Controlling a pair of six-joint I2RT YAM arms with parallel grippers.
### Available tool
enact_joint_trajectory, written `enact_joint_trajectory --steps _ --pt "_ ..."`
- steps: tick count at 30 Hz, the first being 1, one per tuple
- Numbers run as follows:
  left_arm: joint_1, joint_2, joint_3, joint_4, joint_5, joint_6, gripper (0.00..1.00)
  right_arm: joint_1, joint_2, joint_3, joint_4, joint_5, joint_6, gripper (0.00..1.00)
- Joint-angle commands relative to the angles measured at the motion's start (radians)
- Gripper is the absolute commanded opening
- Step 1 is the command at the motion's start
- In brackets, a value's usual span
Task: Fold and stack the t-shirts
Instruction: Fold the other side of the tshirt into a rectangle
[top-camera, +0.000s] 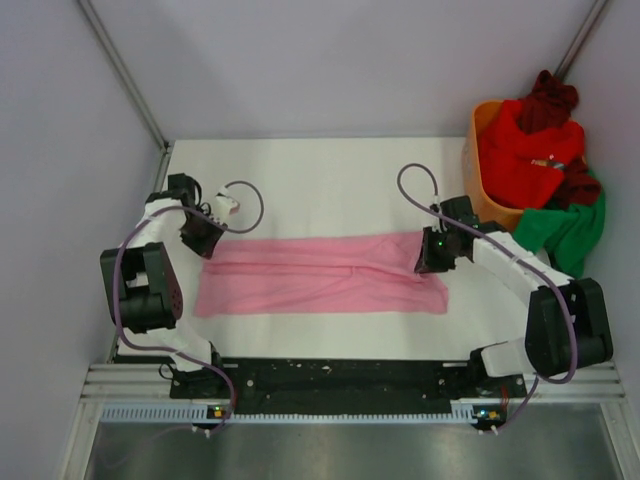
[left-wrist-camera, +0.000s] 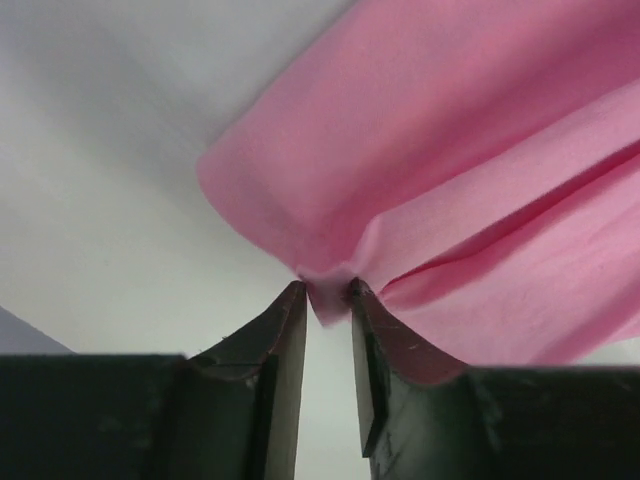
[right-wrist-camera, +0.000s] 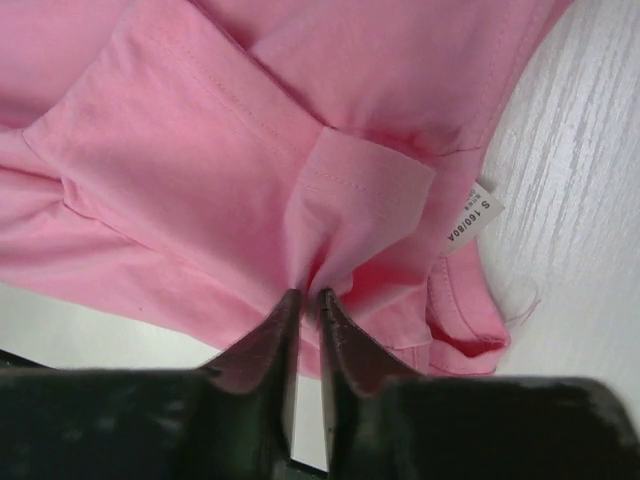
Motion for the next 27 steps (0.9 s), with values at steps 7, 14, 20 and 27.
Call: enact_joint_trajectory --steps 7,14,20,27 --pt "0.027 -0.133 0.034 -0.189 0.059 0.180 0.73 0.029 -0.104 0.044 -0.049 0.153 0.004 0.55" --pt "-0.092 -0.051 0.137 -0.203 0.178 0.088 0.21 0.233 0.038 0.223 0.120 0.063 -0.112 0.37" --pt "-0.103 0.066 0.105 -0.154 0.081 0.025 0.19 0.271 0.274 0.312 0.304 -0.129 -0.066 0.04" --pt "-0.096 0.081 -0.037 -0.024 -0.063 0.020 0.20 0.259 0.394 0.288 0.260 -0.018 -0.039 0.00"
